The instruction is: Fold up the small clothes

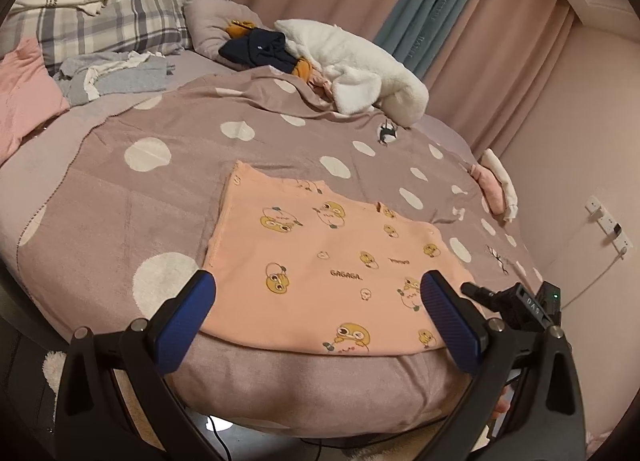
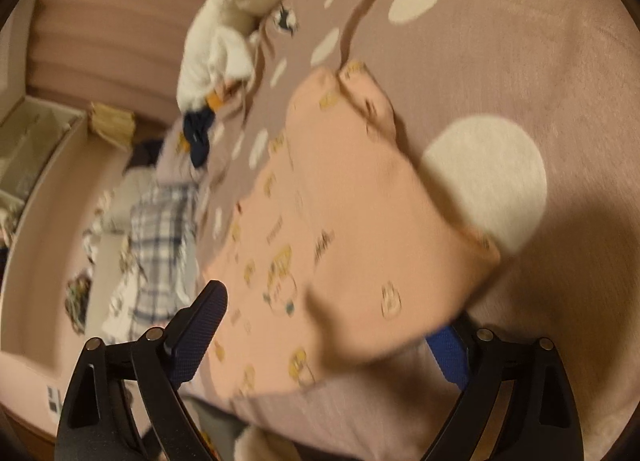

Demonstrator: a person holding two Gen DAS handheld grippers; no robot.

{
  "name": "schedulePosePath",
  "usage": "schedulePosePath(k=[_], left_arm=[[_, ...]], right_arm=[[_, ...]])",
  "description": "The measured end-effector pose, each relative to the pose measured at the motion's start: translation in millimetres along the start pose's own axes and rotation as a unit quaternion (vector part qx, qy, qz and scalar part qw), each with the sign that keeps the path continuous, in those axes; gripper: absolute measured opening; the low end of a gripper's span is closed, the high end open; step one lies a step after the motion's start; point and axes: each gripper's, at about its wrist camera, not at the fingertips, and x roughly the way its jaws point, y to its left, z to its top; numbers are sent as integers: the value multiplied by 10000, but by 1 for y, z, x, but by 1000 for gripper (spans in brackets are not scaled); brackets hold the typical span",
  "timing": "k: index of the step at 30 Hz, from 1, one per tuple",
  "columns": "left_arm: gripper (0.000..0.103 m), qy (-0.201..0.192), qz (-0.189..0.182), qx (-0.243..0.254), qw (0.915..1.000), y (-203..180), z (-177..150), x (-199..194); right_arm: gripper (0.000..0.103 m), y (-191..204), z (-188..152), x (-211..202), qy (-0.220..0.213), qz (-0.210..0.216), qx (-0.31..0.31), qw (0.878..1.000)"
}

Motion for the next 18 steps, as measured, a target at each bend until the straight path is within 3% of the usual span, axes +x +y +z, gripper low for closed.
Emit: schedulePosePath(k=[6, 13, 18], left_arm=[[102, 13, -119, -269, 9996, 6, 3, 2], [102, 73, 102, -203, 9997, 11, 3, 2], [102, 195, 96, -319, 9993, 17, 1, 6]], right_arm=[[92, 6, 11, 9, -484, 19, 32, 9988], [48, -3, 15, 12, -758, -267, 321, 9962], [33, -1, 15, 10, -769, -549, 247, 9952]])
